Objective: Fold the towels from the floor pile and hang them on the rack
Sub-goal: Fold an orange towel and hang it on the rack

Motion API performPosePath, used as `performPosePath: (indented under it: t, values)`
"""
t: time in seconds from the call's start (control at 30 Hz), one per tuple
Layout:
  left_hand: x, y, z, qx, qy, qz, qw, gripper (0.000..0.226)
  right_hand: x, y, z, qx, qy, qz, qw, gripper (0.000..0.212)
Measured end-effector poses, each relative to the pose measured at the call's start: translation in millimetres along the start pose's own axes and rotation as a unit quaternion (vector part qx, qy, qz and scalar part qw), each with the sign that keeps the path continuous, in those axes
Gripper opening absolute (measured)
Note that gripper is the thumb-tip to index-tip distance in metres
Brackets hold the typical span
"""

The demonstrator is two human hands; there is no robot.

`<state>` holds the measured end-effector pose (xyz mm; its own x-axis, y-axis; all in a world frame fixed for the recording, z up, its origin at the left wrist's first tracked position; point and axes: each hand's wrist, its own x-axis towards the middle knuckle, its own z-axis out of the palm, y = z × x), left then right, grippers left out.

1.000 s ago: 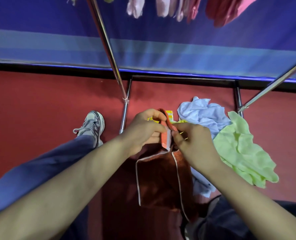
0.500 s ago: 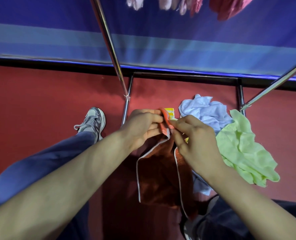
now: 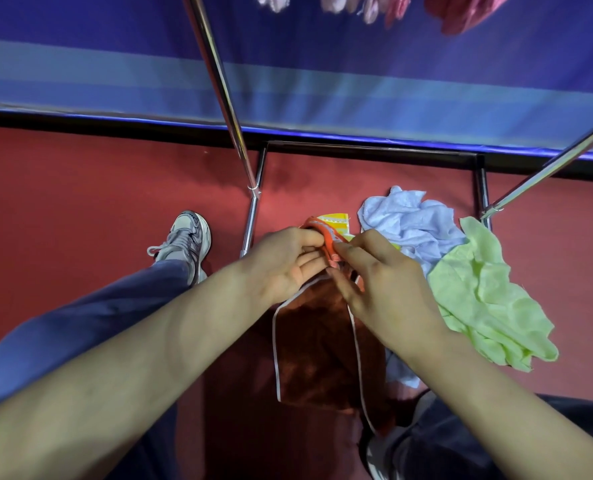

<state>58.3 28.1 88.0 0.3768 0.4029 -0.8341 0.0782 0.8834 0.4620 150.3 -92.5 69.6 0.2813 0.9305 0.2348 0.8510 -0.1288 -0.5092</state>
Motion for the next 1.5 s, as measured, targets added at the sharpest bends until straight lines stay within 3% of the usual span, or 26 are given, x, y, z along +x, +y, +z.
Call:
performPosePath:
  t: [0.23,0.33,0.47,0.5,0.53,0.6,0.63,0.67,0.73,0.87,1.0,1.1,1.3,1.5]
  values:
    - [-2,3,0,0.051,-0.026,0.016,0.998,0.018,5,4,-4,0.053,0.036,0.038,0.997,0.021]
    - [-3,8,-2,0.171,-0.054,0.025,0.983,0.018,15,7,-17,0.115,0.078,0.106,0.985,0.017]
    - [-3,12,-6,0.338,-0.051,0.077,0.937,0.016,26,11,-36,0.184,0.121,0.182,0.958,0.011]
    - [-1,12,-10,0.399,-0.041,0.106,0.91,0.014,27,14,-39,0.193,0.125,0.194,0.954,0.012]
    - [3,12,-15,0.491,-0.027,0.149,0.858,0.014,29,16,-41,0.201,0.126,0.206,0.949,0.013]
    - [10,14,-27,0.698,0.025,0.218,0.682,0.027,28,22,-43,0.203,0.118,0.227,0.945,0.014]
    - [10,17,-32,0.751,0.052,0.23,0.617,0.038,28,24,-44,0.192,0.113,0.234,0.946,0.015]
    - [10,20,-34,0.758,0.065,0.241,0.602,0.045,27,26,-44,0.182,0.111,0.239,0.947,0.017]
    - [11,28,-36,0.708,0.071,0.292,0.639,0.034,27,28,-46,0.171,0.114,0.253,0.945,0.018]
    - [11,38,-36,0.611,0.021,0.421,0.67,0.017,30,35,-52,0.154,0.133,0.29,0.935,0.018]
    - [6,36,-32,0.504,-0.028,0.456,0.733,0.009,32,40,-57,0.162,0.155,0.313,0.923,0.015]
    - [5,34,-31,0.474,-0.073,0.442,0.758,0.023,33,41,-58,0.162,0.159,0.324,0.918,0.013]
    - [3,35,-30,0.488,-0.142,0.39,0.768,0.038,32,38,-56,0.157,0.132,0.303,0.931,0.021]
    - [3,30,-30,0.538,-0.153,0.351,0.751,0.02,32,35,-55,0.179,0.108,0.283,0.936,0.018]
